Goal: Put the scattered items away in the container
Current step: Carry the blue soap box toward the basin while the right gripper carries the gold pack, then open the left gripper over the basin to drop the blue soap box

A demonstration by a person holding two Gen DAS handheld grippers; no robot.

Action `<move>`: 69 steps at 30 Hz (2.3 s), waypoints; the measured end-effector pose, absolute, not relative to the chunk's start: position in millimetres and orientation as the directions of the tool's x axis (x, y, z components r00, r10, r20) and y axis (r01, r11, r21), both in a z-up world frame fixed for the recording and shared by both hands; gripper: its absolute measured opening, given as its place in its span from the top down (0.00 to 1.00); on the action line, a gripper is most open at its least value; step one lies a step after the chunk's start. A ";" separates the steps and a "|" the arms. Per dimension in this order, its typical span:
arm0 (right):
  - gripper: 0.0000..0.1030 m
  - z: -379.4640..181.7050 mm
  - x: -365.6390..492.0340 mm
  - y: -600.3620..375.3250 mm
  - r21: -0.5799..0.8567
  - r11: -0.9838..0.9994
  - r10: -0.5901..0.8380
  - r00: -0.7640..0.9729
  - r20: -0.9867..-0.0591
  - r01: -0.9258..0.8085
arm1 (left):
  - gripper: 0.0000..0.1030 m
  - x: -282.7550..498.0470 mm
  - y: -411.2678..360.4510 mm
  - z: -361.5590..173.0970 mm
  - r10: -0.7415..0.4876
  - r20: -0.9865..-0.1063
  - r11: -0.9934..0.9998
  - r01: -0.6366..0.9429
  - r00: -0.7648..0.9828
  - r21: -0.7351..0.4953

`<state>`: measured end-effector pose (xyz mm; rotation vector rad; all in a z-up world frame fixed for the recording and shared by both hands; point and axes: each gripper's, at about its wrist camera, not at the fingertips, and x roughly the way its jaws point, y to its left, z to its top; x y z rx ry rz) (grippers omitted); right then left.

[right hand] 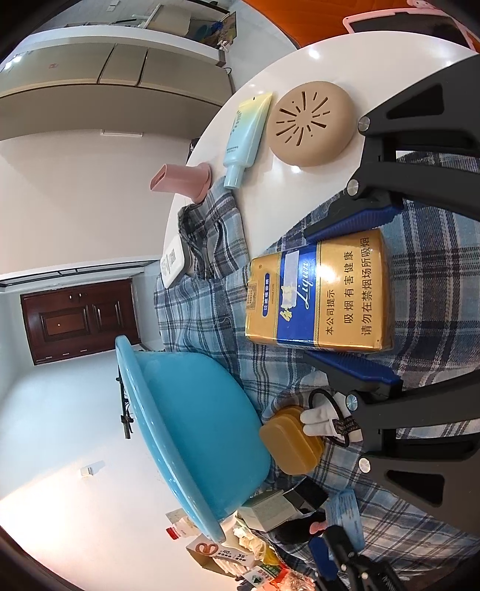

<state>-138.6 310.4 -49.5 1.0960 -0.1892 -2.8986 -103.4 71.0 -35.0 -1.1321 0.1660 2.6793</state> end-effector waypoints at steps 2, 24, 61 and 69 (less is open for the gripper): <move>0.41 -49.2 -138.1 309.8 0.126 -0.992 -0.077 -0.752 -0.655 -0.007 | 0.63 -99.7 68.5 -34.2 0.162 -0.718 -0.968 -0.251 -0.676 0.018; 0.41 -10.2 -138.0 290.6 0.100 -0.995 -0.079 -0.780 -0.621 0.021 | 0.63 -96.2 54.6 34.9 0.160 -0.592 -0.971 -0.233 -0.790 0.049; 0.42 100.2 -252.7 167.4 0.004 -0.984 -0.152 -0.840 -0.521 0.175 | 0.63 -212.2 14.0 100.8 0.078 -0.466 -0.996 -0.090 -0.882 0.003; 0.42 90.6 -261.3 165.8 -0.036 -0.987 -0.114 -0.838 -0.533 0.157 | 0.63 -229.3 15.5 79.0 0.092 -0.510 -0.995 -0.093 -0.855 -0.024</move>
